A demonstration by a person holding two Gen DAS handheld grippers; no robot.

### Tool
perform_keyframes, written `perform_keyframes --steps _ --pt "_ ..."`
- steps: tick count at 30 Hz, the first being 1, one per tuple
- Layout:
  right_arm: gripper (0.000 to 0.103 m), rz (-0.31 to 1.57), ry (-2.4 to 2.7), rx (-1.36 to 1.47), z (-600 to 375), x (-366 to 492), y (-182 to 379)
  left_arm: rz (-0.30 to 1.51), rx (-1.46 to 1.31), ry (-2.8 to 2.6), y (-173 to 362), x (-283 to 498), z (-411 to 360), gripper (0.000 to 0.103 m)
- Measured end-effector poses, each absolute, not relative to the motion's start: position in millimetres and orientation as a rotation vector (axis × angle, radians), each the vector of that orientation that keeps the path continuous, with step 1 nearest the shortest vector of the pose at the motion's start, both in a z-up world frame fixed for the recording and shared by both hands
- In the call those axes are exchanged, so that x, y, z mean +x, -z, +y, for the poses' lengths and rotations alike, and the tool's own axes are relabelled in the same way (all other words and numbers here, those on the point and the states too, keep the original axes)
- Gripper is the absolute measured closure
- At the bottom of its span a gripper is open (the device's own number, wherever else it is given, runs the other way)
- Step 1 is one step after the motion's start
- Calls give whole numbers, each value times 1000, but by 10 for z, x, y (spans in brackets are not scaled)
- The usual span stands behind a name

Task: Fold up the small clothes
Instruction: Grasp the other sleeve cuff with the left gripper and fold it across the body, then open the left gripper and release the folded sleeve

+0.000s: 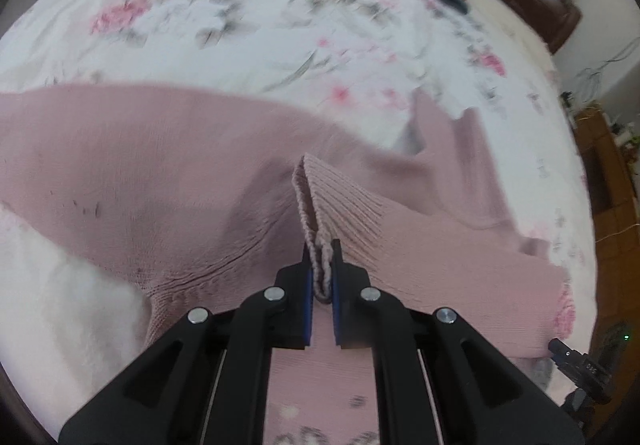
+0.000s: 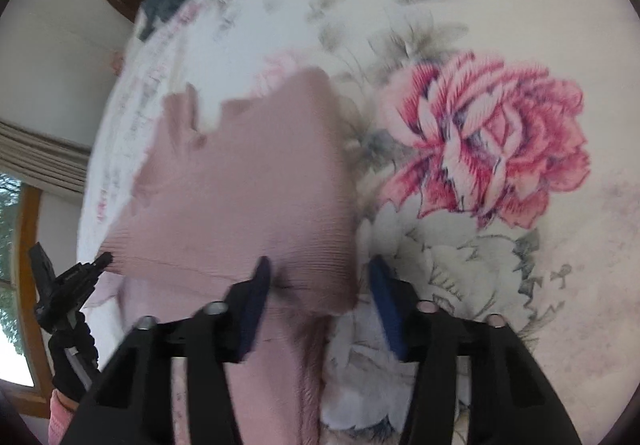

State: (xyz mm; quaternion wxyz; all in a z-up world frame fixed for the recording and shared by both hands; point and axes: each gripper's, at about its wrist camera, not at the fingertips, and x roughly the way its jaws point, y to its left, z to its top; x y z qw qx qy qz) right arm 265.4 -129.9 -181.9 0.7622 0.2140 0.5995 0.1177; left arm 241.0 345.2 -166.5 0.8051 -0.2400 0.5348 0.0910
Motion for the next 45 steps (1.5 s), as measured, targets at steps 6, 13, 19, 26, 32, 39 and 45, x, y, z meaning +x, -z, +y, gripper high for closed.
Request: perform_keyframes --steps 6,13,19,26,32,39,45 --pt "67 1319 -207 379 -1226 2647 1932 1221 -472 -234 2039 2448 3525 96" --pt "63 1305 -188 302 -1133 2648 1729 1175 -387 -283 1766 2411 3550 86" --pt "52 1215 -296 274 -770 2618 1291 1067 -329 -184 1373 2341 3238 74" --pt "53 1341 -289 191 -371 2698 1754 1218 -311 -124 1936 2461 2914 75" --pt "53 1340 -260 186 -367 2682 1963 1233 -266 -96 2151 2458 2884 73" --pt "44 1359 -237 173 -283 2719 1925 1233 -386 -62 2094 2397 3090 74" --pt "43 1286 -369 187 19 2521 1400 1104 -409 -105 1560 1932 3685 51"
